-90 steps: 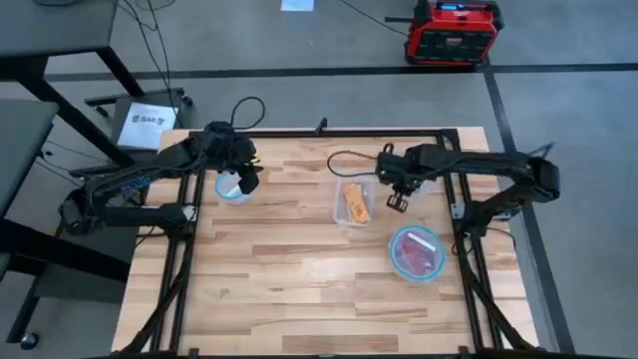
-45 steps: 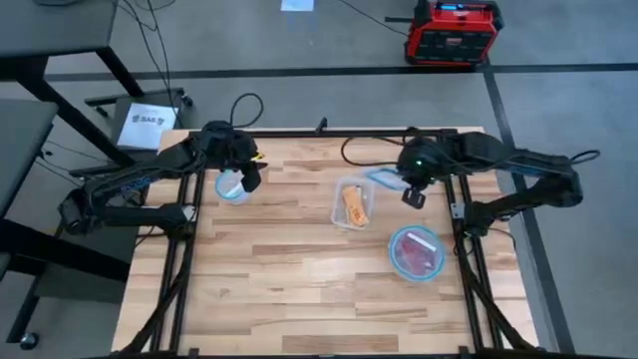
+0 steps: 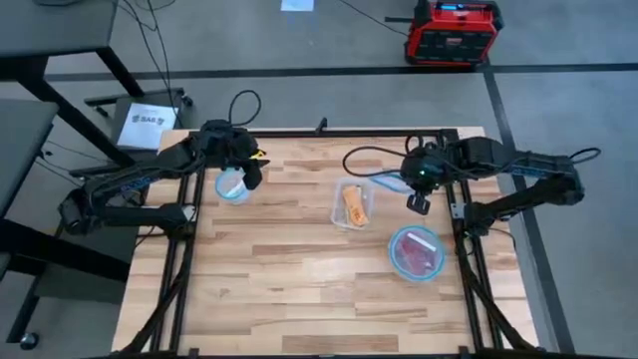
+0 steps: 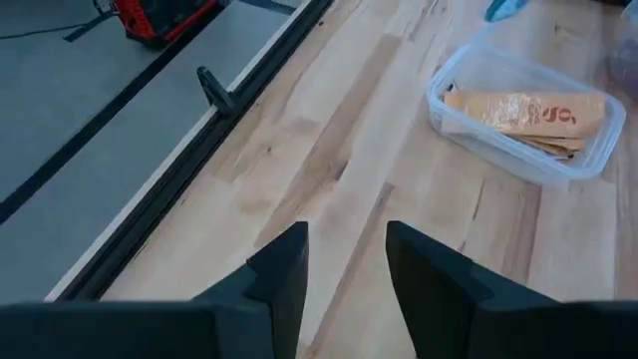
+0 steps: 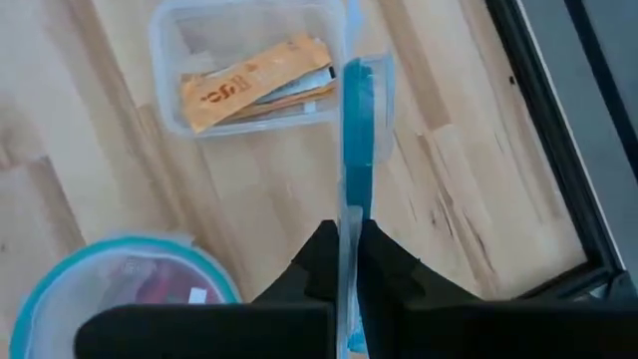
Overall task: Sort candy
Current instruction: Close the rectangular transparent bin
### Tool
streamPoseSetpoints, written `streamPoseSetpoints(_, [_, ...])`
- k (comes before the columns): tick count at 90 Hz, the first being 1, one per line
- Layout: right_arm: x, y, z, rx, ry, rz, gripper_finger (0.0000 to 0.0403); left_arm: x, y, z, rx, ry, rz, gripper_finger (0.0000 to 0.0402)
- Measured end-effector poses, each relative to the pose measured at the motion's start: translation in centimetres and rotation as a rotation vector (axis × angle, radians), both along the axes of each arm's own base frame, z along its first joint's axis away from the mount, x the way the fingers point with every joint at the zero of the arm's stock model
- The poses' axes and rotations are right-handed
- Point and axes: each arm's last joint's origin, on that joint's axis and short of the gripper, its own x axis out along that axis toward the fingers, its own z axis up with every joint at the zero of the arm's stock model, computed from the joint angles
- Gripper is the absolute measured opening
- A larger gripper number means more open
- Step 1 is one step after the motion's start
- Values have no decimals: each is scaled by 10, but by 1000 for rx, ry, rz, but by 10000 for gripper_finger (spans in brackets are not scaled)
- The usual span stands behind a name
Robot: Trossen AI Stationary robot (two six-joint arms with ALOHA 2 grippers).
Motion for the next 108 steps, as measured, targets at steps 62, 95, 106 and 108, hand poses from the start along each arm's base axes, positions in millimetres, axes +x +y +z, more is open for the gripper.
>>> streamPoseSetpoints(62, [0,0,0,-1,-4,5,0,0,0,0,28,20,-20,123])
streamPoseSetpoints(95, [0,0,0,-3,-2,9,0,0,0,0,31,24,-23,123])
streamPoseSetpoints(106, [0,0,0,-2,-1,10,0,0,0,0,31,25,-23,123])
streamPoseSetpoints(108, [0,0,0,-1,-1,10,0,0,0,0,31,25,-23,123])
